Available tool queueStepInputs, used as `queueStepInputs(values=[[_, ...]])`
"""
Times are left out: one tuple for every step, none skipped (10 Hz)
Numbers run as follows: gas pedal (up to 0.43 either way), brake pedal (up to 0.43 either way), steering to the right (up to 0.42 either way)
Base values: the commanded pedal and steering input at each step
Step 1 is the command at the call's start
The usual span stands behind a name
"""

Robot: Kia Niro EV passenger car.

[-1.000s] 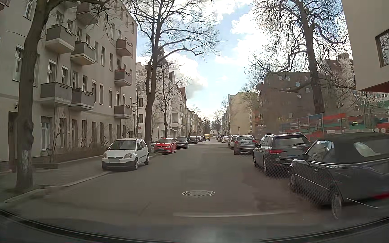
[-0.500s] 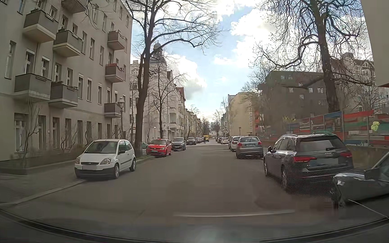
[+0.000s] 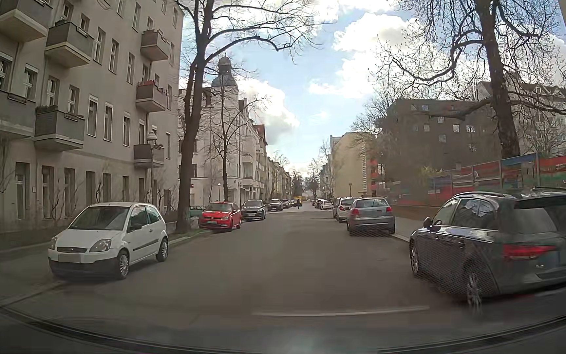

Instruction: Follow the waypoints while adhering to traffic rules and regulations

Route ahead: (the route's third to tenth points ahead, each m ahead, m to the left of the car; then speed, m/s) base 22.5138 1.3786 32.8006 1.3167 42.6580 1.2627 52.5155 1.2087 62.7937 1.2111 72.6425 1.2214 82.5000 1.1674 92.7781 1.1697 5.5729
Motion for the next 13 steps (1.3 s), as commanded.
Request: queueStepInputs(values=[[0.047,0.03,0.005],[0.047,0.03,0.005],[0.047,0.03,0.005],[0.047,0.03,0.003],[0.047,0.03,0.003],[0.047,0.03,0.003],[0.039,0.03,0.003],[0.039,0.03,0.003],[0.039,0.03,0.002],[0.028,0.03,0.003],[0.028,0.03,0.002],[0.028,0.03,0.002],[0.028,0.03,0.002]])
